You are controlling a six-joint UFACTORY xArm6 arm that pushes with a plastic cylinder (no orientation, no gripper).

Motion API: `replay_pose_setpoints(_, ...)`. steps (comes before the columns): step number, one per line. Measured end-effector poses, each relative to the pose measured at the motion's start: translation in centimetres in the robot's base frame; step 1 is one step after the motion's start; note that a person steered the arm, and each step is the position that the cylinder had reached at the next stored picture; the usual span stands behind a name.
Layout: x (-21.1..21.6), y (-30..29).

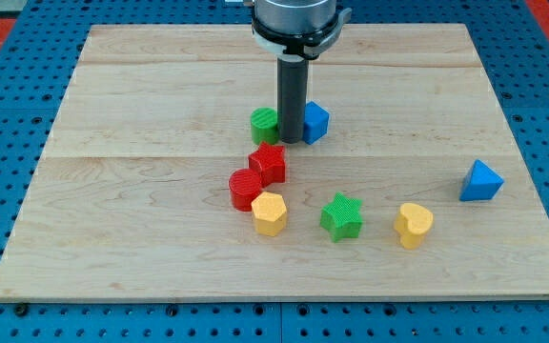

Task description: Slide the green circleblue cube towards the center left of the board

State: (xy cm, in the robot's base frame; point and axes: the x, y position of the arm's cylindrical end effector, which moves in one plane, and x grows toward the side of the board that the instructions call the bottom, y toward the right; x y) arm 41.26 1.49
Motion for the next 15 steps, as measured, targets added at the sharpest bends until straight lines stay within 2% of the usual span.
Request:
replay_pose_setpoints(1, -1.1, -6.3)
replay_pose_setpoints(2, 3.3, -5.0)
replay_pose_setpoints(3, 5.0, 2.3)
replay_pose_setpoints(4, 1.8, 5.2)
replay_pose_setpoints(5, -1.9, 3.4)
replay_pose_setpoints(6, -3.0, -8.8)
replay_pose_setpoints(7, -1.7, -7.2)
replay_pose_setpoints(8, -1.8, -1.9)
replay_pose_setpoints(9, -6.9, -2.0)
replay_pose_setpoints(10, -6.2, -11.4)
replay_pose_setpoints(11, -6.1, -15.2)
replay_pose_setpoints(13, -4.3, 1.9)
replay_pose_setpoints(14, -3.5, 6.3)
replay_pose_setpoints(15, -3.9, 16.2)
